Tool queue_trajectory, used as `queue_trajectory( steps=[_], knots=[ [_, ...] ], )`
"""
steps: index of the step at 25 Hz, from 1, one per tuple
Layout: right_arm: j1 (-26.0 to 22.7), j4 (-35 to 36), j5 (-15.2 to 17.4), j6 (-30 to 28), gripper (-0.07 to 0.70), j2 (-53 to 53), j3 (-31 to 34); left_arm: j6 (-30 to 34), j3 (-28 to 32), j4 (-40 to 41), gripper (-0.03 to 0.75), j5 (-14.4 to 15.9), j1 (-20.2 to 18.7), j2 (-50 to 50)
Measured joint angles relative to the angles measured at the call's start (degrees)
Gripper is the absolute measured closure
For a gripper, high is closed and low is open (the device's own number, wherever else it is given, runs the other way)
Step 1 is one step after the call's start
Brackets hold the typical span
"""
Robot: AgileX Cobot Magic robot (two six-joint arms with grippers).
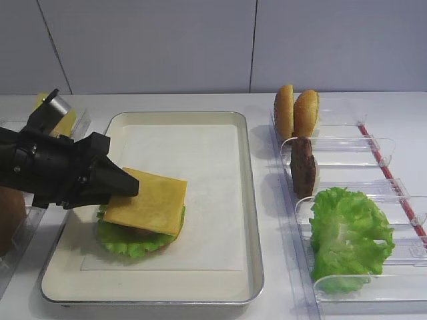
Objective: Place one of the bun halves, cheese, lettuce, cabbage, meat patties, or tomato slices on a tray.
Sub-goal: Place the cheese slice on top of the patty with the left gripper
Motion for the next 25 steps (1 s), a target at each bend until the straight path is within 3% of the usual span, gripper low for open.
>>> queue_trajectory(
  steps=[15, 20, 25],
  knots=[
    [0.0, 0.0, 0.0, 0.0, 0.374, 0.0, 0.0, -12.6, -7.3, 17.1, 0.502, 0.7, 0.0, 0.0],
    [0.0, 0.0, 0.0, 0.0, 0.374, 0.0, 0.0, -20.7, -12.1, 27.0, 0.502, 4.4, 0.0, 0.0],
    [0.0, 0.0, 0.0, 0.0, 0.374, 0.0, 0.0, -28.4, -19.0, 35.4, 0.502, 11.1, 0.0, 0.0]
  ],
)
